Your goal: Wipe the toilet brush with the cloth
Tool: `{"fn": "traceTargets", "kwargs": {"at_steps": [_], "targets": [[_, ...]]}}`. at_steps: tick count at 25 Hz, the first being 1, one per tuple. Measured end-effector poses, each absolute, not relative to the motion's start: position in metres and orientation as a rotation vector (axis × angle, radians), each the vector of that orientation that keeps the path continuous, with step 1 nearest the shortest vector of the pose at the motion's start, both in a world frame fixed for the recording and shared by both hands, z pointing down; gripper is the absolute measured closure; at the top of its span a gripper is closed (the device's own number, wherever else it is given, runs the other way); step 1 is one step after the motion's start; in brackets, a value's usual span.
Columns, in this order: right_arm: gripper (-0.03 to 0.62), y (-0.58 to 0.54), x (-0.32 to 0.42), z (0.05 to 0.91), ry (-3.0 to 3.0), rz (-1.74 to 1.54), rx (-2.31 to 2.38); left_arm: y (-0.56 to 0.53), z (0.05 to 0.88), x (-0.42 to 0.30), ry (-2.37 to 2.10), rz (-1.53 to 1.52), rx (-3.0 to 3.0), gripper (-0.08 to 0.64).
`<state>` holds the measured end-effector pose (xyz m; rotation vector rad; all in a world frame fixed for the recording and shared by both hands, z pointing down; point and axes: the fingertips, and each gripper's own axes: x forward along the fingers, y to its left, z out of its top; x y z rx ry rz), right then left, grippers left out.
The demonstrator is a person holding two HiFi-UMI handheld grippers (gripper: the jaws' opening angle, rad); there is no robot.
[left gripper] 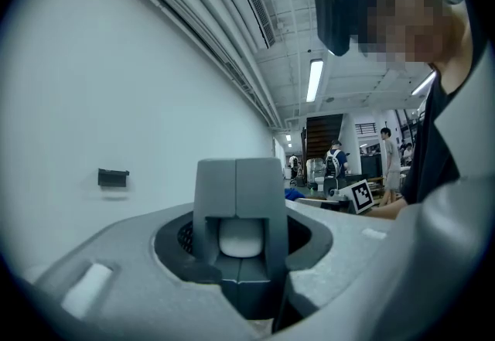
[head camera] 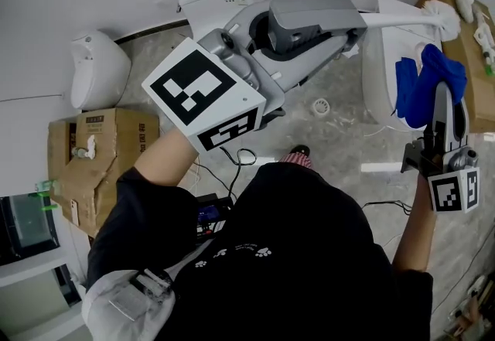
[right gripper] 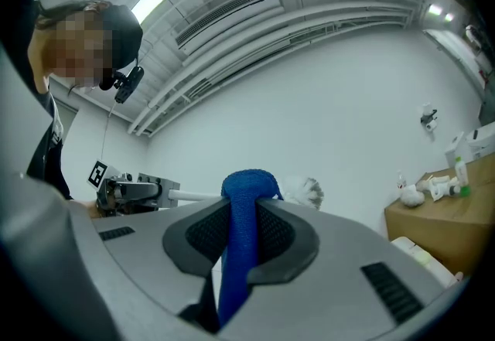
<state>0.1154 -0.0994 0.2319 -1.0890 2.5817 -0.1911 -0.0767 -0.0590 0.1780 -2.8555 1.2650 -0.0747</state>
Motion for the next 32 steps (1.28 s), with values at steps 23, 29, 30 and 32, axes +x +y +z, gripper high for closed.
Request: {"fn": "traceTargets", "kwargs": {"at_steps": [23, 29, 30, 32], "targets": [[0.528, -0.082, 0.128, 0.206, 2.574, -0.072, -1.124, -0.057, 0.18, -0.074, 1.293, -0.071, -2.837, 0.393], [0.528, -0.086, 0.127, 0.208, 2.585, -0.083, -1.137, -0.066, 0.187, -0.075, 1.307, -0.101, -2.846, 0.393], [0.528, -0.087, 0.127, 0.21, 2.585, -0.089, -1.14, -0.067, 0.189, -0.075, 1.311, -0.109, -2.845, 0.393], [0.528, -0.089, 0.128, 0.214, 2.586, -0.1, -1.147, -0.07, 0.193, -0.075, 1.32, -0.121, -2.845, 0.393]]}}
